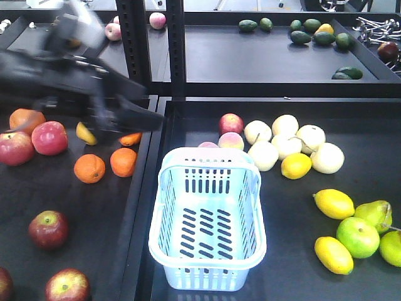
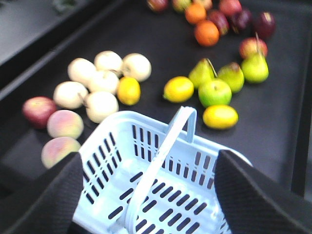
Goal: Pick three apples into basket with both arms
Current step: 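Lower the left gripper onto the basket handle and close it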
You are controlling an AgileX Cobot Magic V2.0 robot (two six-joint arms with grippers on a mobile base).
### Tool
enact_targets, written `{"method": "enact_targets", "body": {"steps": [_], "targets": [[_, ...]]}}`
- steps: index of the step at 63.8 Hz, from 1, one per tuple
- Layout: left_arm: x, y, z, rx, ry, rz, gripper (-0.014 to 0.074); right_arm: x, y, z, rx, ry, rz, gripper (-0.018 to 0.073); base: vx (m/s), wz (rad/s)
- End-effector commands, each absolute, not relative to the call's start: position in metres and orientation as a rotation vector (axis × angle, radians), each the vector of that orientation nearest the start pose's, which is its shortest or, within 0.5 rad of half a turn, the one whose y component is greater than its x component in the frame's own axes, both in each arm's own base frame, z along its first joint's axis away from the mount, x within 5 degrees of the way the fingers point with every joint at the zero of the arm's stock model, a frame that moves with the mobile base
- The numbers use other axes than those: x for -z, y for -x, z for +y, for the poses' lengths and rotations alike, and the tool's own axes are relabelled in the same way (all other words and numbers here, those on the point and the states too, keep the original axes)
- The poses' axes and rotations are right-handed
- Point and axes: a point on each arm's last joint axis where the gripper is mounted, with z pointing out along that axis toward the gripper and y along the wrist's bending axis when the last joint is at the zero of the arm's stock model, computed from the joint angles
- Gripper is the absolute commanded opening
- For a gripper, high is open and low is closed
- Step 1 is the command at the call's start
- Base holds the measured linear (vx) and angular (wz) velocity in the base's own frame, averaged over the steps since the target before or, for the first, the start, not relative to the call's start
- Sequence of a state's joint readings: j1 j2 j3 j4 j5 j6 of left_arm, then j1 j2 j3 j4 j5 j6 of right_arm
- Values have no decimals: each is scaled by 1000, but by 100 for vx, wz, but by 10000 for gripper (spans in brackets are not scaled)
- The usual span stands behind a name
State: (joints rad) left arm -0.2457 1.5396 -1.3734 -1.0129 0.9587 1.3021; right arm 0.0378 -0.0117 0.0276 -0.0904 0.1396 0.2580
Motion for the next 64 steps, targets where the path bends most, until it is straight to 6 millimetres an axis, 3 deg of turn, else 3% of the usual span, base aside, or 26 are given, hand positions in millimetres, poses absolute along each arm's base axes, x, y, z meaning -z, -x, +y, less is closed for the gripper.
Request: {"method": "enact_targets", "body": {"steps": [1,15,49,64], "targets": [[-378,-312,-164,684,-1244,1713,544,-195,-56,1,-141,-99,1559,-8,0,0],[-355,-330,-194,652,-1380,1725,538,-195,-56,1,-141,-99,1559,-8,0,0],[-315,-352,-203,630,-1413,1813,538,-195,-56,1,-141,-99,1559,-8,0,0],[-287,-364,-207,655,-1422,1875,538,-195,-56,1,-141,-99,1559,-8,0,0]]}}
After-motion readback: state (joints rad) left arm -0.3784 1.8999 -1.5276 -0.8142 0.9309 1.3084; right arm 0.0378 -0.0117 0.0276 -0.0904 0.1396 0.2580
